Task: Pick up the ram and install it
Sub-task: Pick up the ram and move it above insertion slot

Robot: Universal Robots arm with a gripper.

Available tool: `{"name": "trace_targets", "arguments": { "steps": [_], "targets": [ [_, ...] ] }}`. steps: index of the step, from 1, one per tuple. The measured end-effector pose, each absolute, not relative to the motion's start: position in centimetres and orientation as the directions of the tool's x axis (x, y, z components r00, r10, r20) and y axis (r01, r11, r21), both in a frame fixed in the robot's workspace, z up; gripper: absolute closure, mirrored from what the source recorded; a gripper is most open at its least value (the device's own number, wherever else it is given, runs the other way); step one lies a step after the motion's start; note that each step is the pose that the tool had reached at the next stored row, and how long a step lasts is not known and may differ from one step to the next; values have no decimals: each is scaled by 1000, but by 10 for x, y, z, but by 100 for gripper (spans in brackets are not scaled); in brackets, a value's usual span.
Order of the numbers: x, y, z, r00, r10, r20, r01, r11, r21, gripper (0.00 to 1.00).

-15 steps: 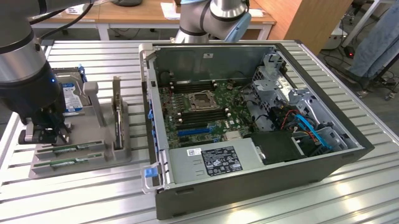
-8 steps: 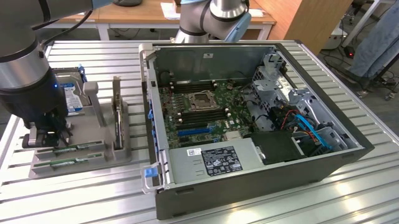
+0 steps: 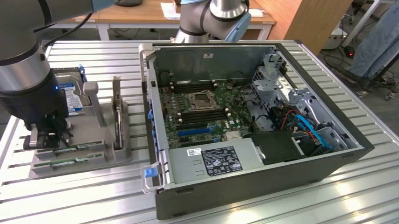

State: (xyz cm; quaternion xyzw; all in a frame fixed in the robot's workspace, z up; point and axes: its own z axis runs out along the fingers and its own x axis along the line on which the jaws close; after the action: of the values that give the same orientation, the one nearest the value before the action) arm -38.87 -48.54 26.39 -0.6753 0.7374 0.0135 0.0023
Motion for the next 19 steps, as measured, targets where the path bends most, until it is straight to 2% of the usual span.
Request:
{"name": "trace_targets", "arguments": {
  "steps": [13, 19],
  "targets": [
    [-389, -491, 264, -86, -996, -22, -996, 86, 17, 71],
    [-389, -491, 264, -20, -1000, -22, -1000, 20, 17, 71]
  ]
}}
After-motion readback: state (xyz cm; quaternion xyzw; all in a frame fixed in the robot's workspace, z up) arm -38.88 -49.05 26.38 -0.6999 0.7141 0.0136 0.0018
